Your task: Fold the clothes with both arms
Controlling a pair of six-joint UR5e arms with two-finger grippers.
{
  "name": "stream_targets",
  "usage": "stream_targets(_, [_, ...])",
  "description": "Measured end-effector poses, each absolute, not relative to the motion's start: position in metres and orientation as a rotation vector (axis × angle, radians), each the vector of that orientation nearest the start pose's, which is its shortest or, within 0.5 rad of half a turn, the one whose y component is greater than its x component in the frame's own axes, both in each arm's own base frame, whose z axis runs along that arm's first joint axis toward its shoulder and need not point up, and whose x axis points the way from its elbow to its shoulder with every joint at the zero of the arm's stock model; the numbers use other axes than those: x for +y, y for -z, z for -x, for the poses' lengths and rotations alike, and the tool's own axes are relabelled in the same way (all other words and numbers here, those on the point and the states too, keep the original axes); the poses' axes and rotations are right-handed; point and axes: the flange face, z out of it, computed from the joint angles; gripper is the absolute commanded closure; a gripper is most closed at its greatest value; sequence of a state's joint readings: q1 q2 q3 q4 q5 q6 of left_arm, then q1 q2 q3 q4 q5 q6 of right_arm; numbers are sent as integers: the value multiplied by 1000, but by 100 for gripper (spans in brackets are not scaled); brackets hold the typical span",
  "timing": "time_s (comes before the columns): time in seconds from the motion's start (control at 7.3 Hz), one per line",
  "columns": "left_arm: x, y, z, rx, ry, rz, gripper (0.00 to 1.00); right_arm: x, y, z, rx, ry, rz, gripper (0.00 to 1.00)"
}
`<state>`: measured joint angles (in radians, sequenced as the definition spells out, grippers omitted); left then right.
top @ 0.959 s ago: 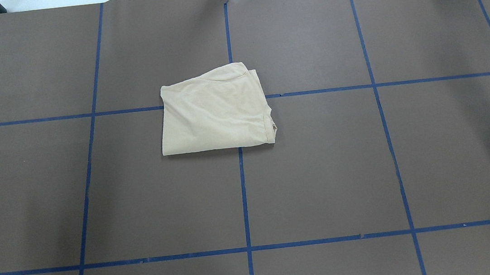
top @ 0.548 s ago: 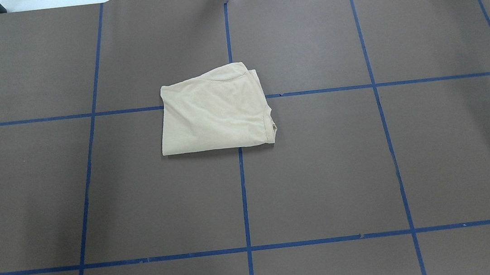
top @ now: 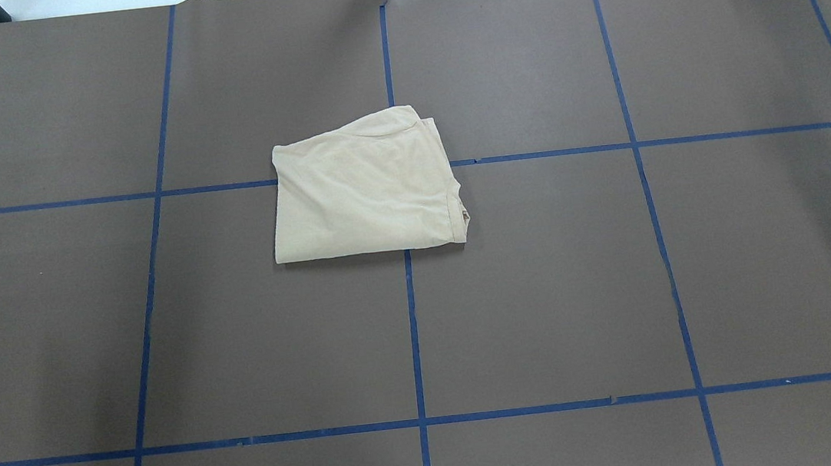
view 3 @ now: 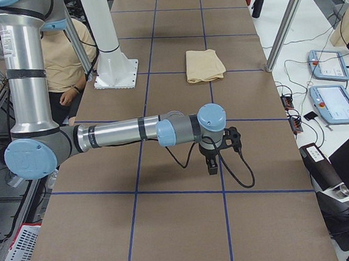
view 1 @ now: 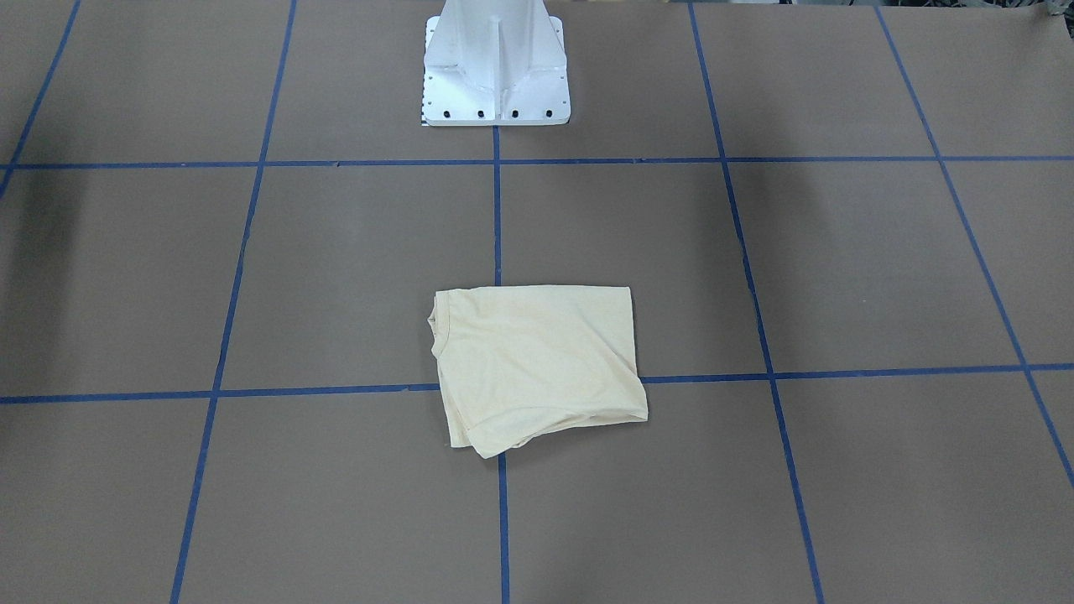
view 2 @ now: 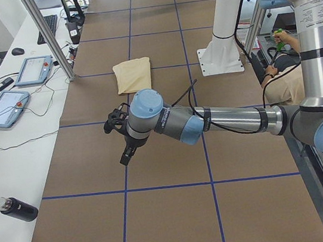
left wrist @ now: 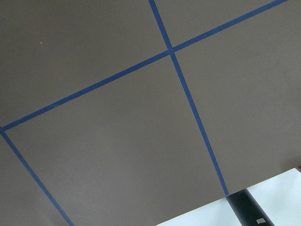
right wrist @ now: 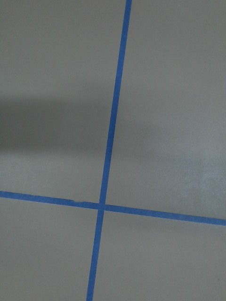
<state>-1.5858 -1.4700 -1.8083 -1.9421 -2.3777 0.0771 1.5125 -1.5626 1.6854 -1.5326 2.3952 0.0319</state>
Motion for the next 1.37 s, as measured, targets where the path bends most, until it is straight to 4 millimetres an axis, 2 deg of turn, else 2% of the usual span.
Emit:
stream_targets(0.55, [-465, -544, 68, 767, -262, -516, 0, -505, -589, -30, -833, 92, -116, 0])
stream_targets(0.96, [-465, -543, 68, 767, -268, -520, 0, -508, -576, -29, -850, 101, -131, 0])
stream_targets(1.37, [-467, -537, 68, 763, -281, -537, 0, -509, -576, -29, -850, 101, -132, 0])
